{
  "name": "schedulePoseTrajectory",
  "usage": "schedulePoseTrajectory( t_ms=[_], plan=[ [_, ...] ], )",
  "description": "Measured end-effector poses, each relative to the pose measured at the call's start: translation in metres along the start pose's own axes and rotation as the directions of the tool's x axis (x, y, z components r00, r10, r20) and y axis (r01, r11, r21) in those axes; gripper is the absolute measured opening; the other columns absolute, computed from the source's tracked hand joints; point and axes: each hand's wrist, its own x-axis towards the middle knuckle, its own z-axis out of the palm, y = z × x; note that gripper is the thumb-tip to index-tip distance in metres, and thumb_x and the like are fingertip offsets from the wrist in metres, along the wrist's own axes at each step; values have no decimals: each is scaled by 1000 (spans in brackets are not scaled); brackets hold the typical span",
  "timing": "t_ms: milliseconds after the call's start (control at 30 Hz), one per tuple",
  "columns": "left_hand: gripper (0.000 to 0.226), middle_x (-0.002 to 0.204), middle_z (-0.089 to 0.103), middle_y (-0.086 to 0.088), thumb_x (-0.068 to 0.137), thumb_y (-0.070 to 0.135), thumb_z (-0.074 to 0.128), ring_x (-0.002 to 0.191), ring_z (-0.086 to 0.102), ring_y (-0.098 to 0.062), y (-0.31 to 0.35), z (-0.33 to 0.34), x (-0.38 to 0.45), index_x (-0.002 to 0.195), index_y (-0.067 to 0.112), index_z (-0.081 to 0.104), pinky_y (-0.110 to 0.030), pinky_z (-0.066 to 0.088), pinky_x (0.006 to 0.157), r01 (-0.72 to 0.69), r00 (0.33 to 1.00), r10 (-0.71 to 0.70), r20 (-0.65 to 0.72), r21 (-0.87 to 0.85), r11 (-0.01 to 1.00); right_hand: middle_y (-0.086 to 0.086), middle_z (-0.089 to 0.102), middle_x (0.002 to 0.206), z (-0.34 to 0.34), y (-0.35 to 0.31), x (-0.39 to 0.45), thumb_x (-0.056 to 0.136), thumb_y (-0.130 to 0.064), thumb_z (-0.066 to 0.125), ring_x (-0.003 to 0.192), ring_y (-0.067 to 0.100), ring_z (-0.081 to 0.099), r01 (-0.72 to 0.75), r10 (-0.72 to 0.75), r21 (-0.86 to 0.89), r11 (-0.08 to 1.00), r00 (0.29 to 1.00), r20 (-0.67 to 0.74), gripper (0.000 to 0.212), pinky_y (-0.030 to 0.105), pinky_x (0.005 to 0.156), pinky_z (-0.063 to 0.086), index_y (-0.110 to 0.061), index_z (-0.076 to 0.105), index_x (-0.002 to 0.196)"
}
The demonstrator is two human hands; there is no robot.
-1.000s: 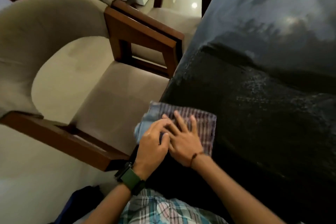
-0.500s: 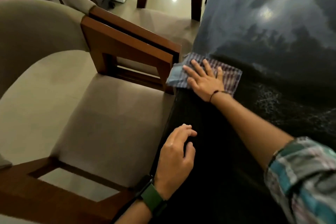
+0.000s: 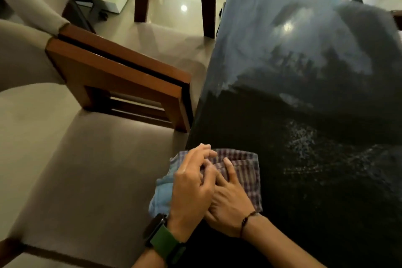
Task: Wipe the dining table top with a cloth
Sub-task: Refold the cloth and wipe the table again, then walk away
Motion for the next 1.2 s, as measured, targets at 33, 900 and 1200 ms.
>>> schedulePoseTrajectory(
  t_ms=[33, 900, 1200],
  plan=[
    [23, 119, 53, 13, 87, 13, 49, 111, 43, 14, 2, 2, 4, 107, 23, 57, -4, 33, 95, 2, 1000, -2, -1, -16, 1000, -14, 9, 153, -4, 13, 15, 94, -56, 27, 143, 22, -1, 6, -6, 7, 1000, 1000, -16, 55, 55, 109, 3, -39, 15, 145],
    [24, 114, 51, 13, 81, 16, 45, 108, 38, 22, 5, 16, 54, 101, 19, 59, 3, 26, 93, -167, 986, 167, -13, 4, 986, -22, -16, 151, -14, 82, 50, 95, -55, 17, 141, 13, -20, -115, 119, 108, 987, 992, -32, 52, 57, 111, -8, -49, -6, 141],
    [21, 114, 51, 13, 85, 11, 49, 113, 44, 4, 13, 18, 27, 102, 20, 60, -1, 27, 97, -150, 989, 150, 3, -1, 989, -16, -9, 156, -44, 153, 132, 98, -50, 16, 144, 18, -15, -418, 419, 189, 888, 907, 40, 47, 60, 108, -12, -52, 2, 143]
  ],
)
